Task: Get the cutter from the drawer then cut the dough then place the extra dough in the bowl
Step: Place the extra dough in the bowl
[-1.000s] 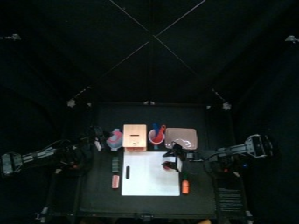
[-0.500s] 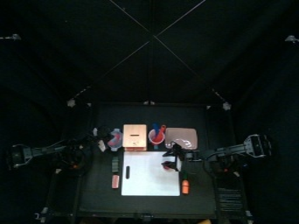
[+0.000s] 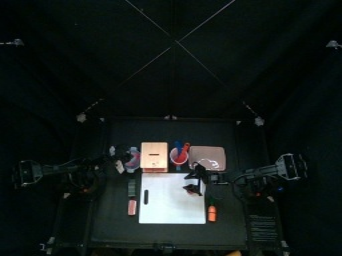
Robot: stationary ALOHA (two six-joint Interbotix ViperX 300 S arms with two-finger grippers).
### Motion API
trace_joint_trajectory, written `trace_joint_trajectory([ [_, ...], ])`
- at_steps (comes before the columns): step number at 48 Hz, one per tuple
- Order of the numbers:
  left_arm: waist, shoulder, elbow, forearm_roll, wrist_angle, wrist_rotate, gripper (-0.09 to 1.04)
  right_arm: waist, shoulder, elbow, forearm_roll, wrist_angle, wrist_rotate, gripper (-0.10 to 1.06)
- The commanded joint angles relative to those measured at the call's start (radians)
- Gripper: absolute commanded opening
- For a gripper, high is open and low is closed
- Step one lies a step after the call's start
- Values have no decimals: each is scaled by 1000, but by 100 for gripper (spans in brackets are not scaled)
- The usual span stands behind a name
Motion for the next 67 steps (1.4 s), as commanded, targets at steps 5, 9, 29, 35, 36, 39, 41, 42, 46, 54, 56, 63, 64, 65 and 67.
trace_joint_trajectory([
  [5, -14, 0, -34, -51, -14, -5, 74, -5, -11, -18, 0, -5, -2, 90],
  [9, -15, 0, -34, -84, -25, -5, 85, -5, -11, -18, 0, -5, -2, 90],
  [29, -92, 0, -64, -147, -143, -14, 90, -5, -8, -21, 0, -6, -5, 90],
  [35, -183, 0, -103, -138, -155, -14, 90, -8, -5, -21, -6, -9, -9, 90],
  [36, -195, 0, -106, -138, -156, -14, 90, -11, -5, -23, -11, -15, -11, 90],
  [39, -252, 2, -126, -126, -156, -14, 90, -18, -5, -23, -40, -66, -15, 90],
  [41, -285, 0, -138, -117, -160, -14, 90, -25, -5, -23, -69, -120, -15, 90],
  [42, -313, 0, -146, -109, -166, -14, 90, -28, -3, -25, -91, -155, -15, 90],
  [46, -380, 0, -164, -83, -212, -14, 90, -37, 9, -23, -201, -258, -20, 90],
  [54, -494, 2, -163, 34, -408, -17, 89, -80, 9, -54, -364, -290, -17, 90],
  [56, -515, 0, -153, 55, -453, -23, 89, -89, 6, -61, -373, -290, -17, 90],
  [63, -545, 0, -129, 74, -540, -72, 89, -129, -11, -98, -367, -287, -6, 90],
  [64, -545, 0, -126, 74, -540, -83, 89, -129, -15, -103, -367, -287, -6, 90],
  [65, -545, 0, -123, 72, -540, -95, 89, -130, -15, -106, -367, -287, -6, 90],
  [67, -545, 0, -115, 72, -540, -112, 89, -129, -15, -110, -367, -287, -6, 90],
])
